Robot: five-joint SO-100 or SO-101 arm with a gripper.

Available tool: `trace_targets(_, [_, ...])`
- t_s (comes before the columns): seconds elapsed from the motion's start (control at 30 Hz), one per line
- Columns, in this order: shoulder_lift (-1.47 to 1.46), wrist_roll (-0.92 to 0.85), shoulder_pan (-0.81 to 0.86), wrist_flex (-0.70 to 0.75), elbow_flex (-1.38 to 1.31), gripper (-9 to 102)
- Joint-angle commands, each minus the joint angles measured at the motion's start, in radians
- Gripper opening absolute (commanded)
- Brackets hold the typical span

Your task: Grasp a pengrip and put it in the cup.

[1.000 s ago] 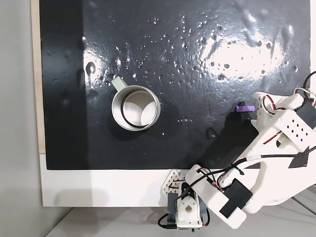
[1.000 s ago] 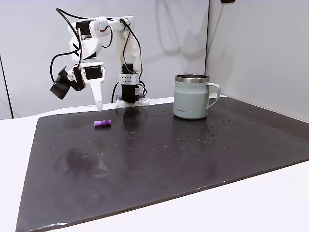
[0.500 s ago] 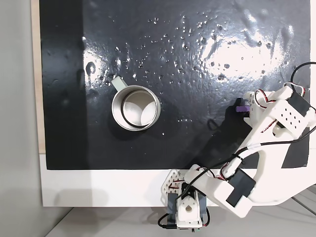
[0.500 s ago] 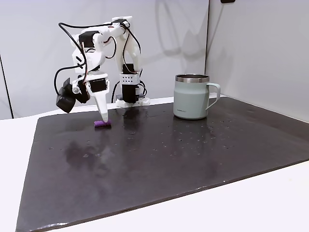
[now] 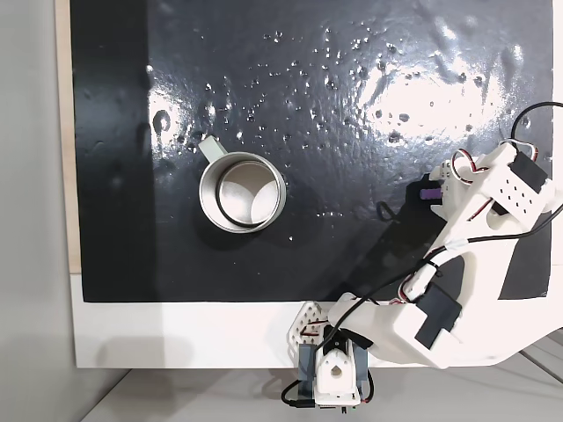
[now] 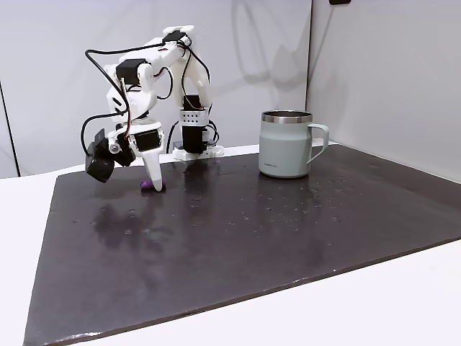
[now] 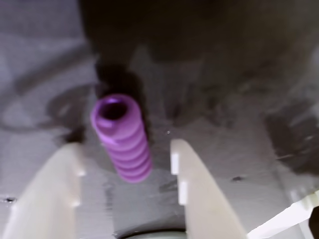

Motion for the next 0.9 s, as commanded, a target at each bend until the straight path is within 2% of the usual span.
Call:
trace_targets(0.0, [0.003,0.003,0.012,0.012,-0.054,11])
trace_targets(0.2, [-0.043,0.005,0.023,0.048,-0.112,0])
trace_targets(0.5, [-0.012,0.048,0.025,0.133,-0.204,0])
trace_targets(0.87, [0.308,0.132,-0.028,0.264,-0.235,0])
